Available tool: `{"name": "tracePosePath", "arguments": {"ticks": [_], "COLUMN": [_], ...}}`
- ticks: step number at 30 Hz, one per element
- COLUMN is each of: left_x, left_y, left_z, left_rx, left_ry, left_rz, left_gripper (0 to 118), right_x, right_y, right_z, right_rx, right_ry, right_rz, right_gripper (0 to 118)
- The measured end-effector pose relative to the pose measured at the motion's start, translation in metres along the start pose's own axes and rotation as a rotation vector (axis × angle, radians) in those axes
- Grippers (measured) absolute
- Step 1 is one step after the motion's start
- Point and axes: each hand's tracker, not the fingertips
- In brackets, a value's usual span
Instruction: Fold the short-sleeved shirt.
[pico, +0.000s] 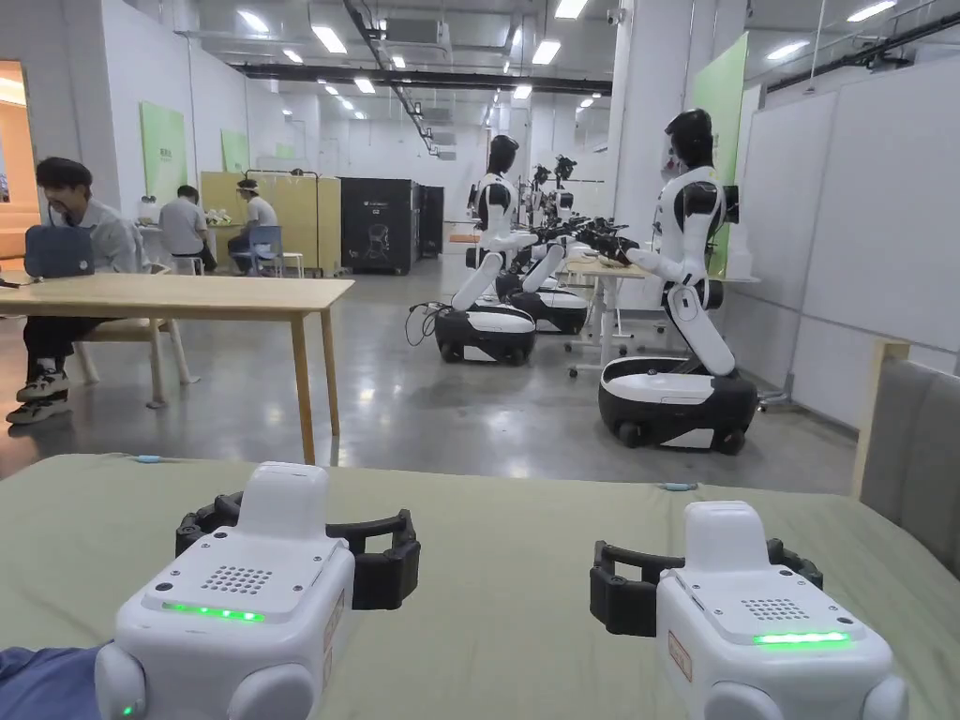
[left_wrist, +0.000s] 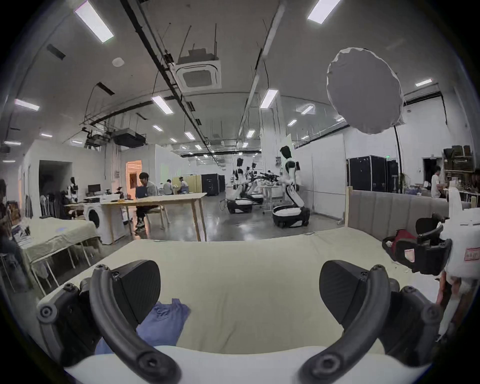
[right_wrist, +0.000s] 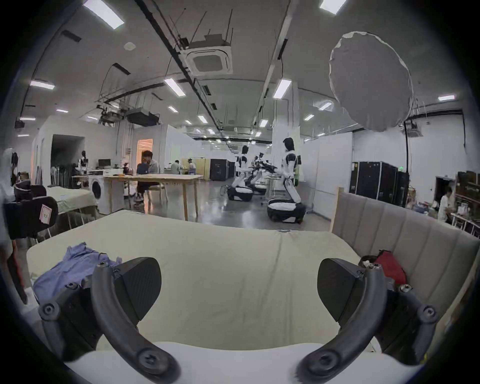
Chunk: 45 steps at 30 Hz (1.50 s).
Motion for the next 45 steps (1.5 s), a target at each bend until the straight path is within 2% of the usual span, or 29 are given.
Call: {"name": "tracePosePath", "arguments": {"ticks": [1, 2, 3, 4, 5, 6, 8, 9, 12, 16, 20, 27, 31, 34, 35, 36, 38, 39, 40, 41, 42, 45], "left_x": [0.0, -0.001, -0.002, -0.002, -0.001, -0.001, 0.0, 0.0, -0.002, -0.027, -0.076, -0.18, -0.212, -0.228, -0.233, -0.239, -0.248, -0.253, -0.257, -0.26, -0.262, -0.273], "left_y": [0.0, 0.0, -0.001, -0.001, -0.001, -0.002, -0.004, -0.005, -0.006, -0.01, -0.027, -0.068, -0.09, -0.106, -0.111, -0.118, -0.127, -0.135, -0.145, -0.147, -0.156, -0.183], "left_z": [0.0, 0.001, 0.003, 0.004, 0.002, -0.001, -0.002, -0.002, -0.001, 0.005, 0.033, 0.078, 0.075, 0.045, 0.032, 0.016, -0.016, -0.038, -0.062, -0.074, -0.096, -0.151], "left_rx": [-0.007, -0.007, 0.001, 0.008, -0.003, -0.018, -0.01, -0.01, -0.004, -0.056, -0.124, -0.383, -0.446, -0.514, -0.536, -0.56, -0.6, -0.644, -0.692, -0.657, -0.736, -0.803], "left_ry": [-0.003, -0.012, -0.028, -0.056, -0.054, -0.054, -0.066, -0.068, -0.038, 0.011, 0.175, 0.397, 0.363, 0.345, 0.327, 0.296, 0.258, 0.268, 0.279, 0.247, 0.215, 0.196], "left_rz": [-0.004, -0.006, -0.005, -0.009, -0.017, -0.022, -0.011, -0.009, -0.011, 0.072, 0.088, 0.169, 0.208, 0.187, 0.178, 0.174, 0.175, 0.175, 0.172, 0.154, 0.135, 0.177], "left_gripper": [116, 106, 79, 13, 0, 0, 0, 0, 0, 0, 0, 0, 0, 0, 4, 20, 106, 118, 117, 118, 118, 118], "right_x": [0.0, 0.0, 0.0, 0.0, -0.001, -0.002, 0.007, 0.009, 0.01, -0.005, -0.061, -0.187, -0.22, -0.23, -0.232, -0.234, -0.236, -0.237, -0.238, -0.238, -0.238, -0.236], "right_y": [0.001, 0.001, 0.001, 0.001, 0.001, 0.002, 0.001, 0.001, 0.0, -0.001, -0.003, -0.02, -0.037, -0.049, -0.051, -0.054, -0.058, -0.06, -0.063, -0.066, -0.069, -0.079], "right_z": [0.0, 0.001, 0.004, 0.005, 0.002, 0.003, 0.004, 0.004, 0.004, 0.001, -0.007, -0.005, -0.006, -0.017, -0.02, -0.024, -0.031, -0.035, -0.039, -0.042, -0.045, -0.055], "right_rx": [-0.002, -0.01, -0.001, 0.01, -0.006, -0.004, -0.005, -0.021, -0.012, -0.02, -0.023, -0.091, -0.116, -0.133, -0.136, -0.142, -0.152, -0.161, -0.168, -0.173, -0.18, -0.208], "right_ry": [-0.003, 0.007, 0.032, 0.017, -0.041, -0.087, -0.007, 0.002, -0.017, 0.022, 0.162, 0.503, 0.555, 0.578, 0.579, 0.576, 0.572, 0.567, 0.561, 0.555, 0.547, 0.523], "right_rz": [0.005, 0.01, 0.008, 0.007, 0.026, 0.037, -0.03, -0.048, -0.033, -0.026, 0.001, 0.012, 0.018, 0.027, 0.03, 0.038, 0.042, 0.046, 0.051, 0.055, 0.06, 0.064], "right_gripper": [116, 102, 58, 1, 1, 1, 1, 1, 1, 1, 1, 1, 1, 1, 1, 1, 1, 1, 1, 1, 1, 1]}}
